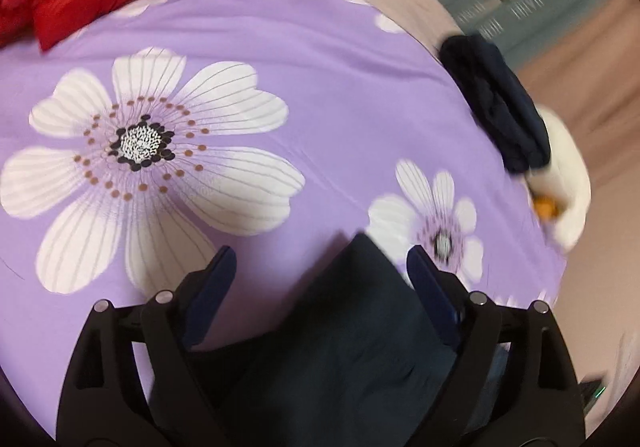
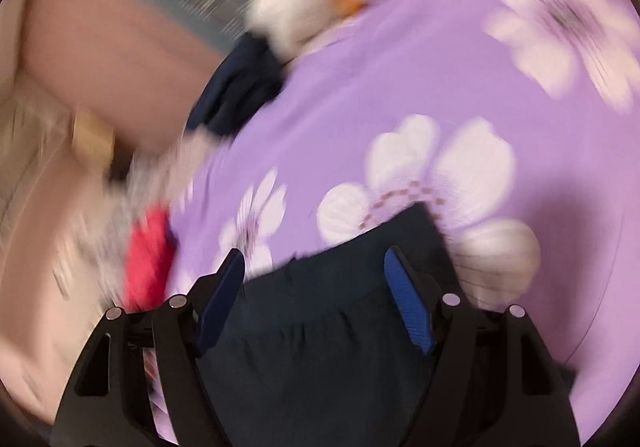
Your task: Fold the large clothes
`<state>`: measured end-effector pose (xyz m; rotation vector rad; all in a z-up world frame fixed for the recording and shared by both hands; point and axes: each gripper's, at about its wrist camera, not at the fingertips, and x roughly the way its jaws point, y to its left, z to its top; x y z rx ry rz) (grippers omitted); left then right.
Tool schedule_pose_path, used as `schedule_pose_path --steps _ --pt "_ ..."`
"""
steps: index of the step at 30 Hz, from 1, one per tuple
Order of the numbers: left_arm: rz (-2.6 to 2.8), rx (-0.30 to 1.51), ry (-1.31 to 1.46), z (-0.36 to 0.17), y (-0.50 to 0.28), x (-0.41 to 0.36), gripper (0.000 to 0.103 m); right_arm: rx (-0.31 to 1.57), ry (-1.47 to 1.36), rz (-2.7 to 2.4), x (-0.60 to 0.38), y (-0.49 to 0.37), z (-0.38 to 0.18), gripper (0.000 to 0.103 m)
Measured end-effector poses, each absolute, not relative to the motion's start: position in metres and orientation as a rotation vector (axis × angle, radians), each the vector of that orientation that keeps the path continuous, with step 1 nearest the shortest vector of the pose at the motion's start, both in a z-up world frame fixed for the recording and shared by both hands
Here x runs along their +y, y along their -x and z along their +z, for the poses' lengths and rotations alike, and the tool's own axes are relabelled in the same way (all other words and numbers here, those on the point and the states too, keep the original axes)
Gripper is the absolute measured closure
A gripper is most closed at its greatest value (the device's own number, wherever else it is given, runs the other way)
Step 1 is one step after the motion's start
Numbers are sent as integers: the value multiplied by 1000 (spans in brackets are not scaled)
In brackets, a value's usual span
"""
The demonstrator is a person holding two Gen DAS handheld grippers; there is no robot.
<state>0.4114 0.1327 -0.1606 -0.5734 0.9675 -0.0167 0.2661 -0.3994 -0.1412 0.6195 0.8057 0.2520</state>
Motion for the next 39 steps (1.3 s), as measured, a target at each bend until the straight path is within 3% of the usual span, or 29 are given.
schedule_pose_path --steps 8,12,17,20,22,24,30,39 --pt "-293 1009 224 -165 -344 51 15 835 -13 435 -255 -282 -134 31" --pt "-308 1046 129 -188 -332 30 15 877 229 469 -198 -305 -148 45" --pt "-318 1036 112 -199 -334 29 12 972 374 509 -174 -335 -178 48" --pt "-330 1027 129 -200 -338 32 11 1021 408 542 -173 -336 -189 65" --pt "-335 1019 141 -200 -338 34 11 1025 454 541 -169 -332 -192 89" --pt "-333 1014 141 -200 -338 33 10 1000 488 556 -169 -325 -188 96" --pt "-265 1002 97 -197 -355 22 10 842 545 410 -164 -327 -171 98" --pt "-167 1028 -79 -208 -396 1 5 895 469 263 -164 -358 -192 103"
